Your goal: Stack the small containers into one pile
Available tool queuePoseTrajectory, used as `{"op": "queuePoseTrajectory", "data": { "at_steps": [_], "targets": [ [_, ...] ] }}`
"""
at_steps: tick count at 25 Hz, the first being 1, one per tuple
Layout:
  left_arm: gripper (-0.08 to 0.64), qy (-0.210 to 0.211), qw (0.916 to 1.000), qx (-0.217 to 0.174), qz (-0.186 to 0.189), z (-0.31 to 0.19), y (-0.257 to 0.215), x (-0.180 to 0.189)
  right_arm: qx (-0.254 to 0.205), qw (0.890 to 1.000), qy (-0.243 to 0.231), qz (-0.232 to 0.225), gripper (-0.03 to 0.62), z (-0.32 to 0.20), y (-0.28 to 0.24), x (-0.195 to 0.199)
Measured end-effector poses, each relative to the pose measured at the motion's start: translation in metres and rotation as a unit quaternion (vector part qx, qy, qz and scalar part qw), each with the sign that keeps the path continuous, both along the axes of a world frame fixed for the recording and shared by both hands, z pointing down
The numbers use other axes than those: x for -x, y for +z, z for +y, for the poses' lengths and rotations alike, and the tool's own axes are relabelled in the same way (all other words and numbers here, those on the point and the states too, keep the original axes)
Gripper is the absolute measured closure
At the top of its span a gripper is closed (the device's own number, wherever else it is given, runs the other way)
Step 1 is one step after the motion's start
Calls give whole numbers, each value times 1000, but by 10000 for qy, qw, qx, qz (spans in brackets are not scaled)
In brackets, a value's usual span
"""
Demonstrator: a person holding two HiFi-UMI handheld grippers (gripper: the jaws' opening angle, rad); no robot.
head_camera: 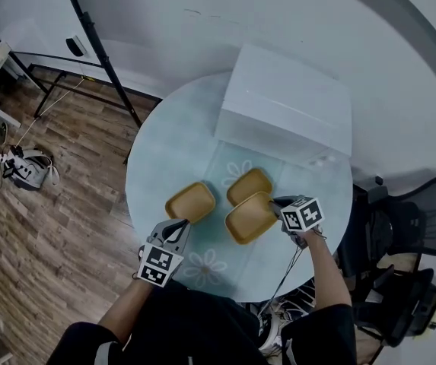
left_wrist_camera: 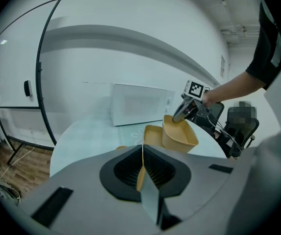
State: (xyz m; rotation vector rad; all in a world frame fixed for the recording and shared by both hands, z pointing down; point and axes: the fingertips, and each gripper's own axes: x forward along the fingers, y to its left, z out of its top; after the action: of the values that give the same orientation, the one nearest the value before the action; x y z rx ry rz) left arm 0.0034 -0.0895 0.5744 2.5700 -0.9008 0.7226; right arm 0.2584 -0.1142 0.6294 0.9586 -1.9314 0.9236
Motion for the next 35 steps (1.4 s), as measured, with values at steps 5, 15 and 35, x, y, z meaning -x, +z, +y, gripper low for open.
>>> {"op": "queuePoseTrajectory", "data": {
  "at_steps": [5, 15, 35],
  "targets": [
    [545, -60, 9999, 84, -43, -11, 7, 2, 64, 9999, -27, 94, 559, -34, 8, -11],
    [545, -63, 9997, 219, -133, -31, 21, -3, 197, 9994, -162, 240, 560, -77, 38, -22],
    [545, -43, 9990, 429, -150, -47, 40, -17, 350, 9974, -437, 459, 560, -98, 77, -19]
  ]
}}
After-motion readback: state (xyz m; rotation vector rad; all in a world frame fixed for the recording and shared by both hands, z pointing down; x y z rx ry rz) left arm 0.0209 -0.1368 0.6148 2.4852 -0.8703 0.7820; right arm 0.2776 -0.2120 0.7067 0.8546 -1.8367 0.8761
